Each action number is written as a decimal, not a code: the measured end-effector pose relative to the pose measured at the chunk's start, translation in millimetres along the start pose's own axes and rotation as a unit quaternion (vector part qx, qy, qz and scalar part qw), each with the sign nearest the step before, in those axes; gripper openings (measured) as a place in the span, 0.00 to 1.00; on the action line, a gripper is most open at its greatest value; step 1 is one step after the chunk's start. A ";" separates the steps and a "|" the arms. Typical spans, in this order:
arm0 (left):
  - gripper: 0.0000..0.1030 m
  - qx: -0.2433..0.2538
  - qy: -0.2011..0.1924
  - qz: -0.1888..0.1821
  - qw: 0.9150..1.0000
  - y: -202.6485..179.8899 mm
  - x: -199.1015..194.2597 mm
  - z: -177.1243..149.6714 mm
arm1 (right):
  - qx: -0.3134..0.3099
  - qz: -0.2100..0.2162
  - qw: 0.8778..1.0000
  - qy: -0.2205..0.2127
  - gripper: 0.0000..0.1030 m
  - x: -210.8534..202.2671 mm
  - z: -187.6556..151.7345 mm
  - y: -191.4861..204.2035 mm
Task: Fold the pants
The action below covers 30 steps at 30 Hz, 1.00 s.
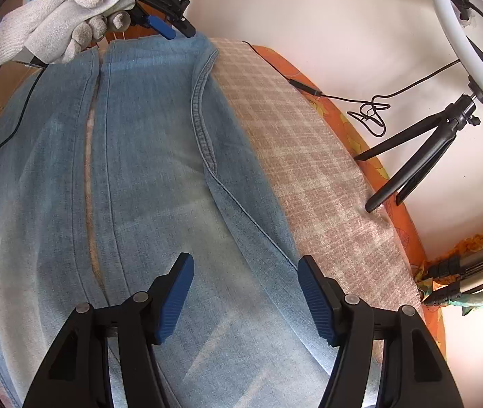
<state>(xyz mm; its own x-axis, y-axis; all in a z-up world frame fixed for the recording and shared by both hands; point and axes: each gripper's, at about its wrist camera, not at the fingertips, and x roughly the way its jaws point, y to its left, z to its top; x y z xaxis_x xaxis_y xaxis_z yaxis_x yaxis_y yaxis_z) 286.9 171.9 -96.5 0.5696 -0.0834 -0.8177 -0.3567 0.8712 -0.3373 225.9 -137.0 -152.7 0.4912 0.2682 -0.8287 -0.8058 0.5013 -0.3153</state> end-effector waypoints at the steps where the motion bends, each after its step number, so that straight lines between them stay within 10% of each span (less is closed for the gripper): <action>1: 0.40 0.003 0.007 -0.002 1.000 -6.1 5.7 0.4 | -0.001 -0.001 1.000 0.003 0.64 4.4 -0.6 -0.7; 10: 0.53 -0.013 0.038 0.038 0.998 -21.0 52.9 3.7 | 0.018 0.007 1.000 0.012 0.63 26.5 -3.2 -21.7; 14: 0.26 -0.056 0.032 0.028 0.997 -6.1 60.7 2.5 | 0.031 0.019 0.999 0.010 0.60 31.6 -4.6 -31.0; 16: 0.08 -0.068 0.026 0.018 0.997 -0.3 60.4 3.8 | 0.042 0.041 0.998 0.009 0.39 32.6 -4.7 -33.2; 21: 0.04 -0.063 -0.002 0.001 0.998 1.2 44.8 5.3 | 0.038 0.009 0.999 0.010 0.07 29.1 -0.6 -27.2; 30: 0.04 -0.036 -0.043 -0.031 0.998 4.9 -25.6 -0.7 | 0.035 -0.007 0.998 -0.042 0.02 -47.6 5.8 -14.4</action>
<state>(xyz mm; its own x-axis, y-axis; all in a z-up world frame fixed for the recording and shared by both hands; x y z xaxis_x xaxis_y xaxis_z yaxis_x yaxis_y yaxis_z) 270.0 178.0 -77.6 0.6523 -0.0915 -0.7524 -0.3693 0.8285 -0.4210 216.1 -152.3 -106.0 0.5311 0.3266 -0.7819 -0.7744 0.5615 -0.2915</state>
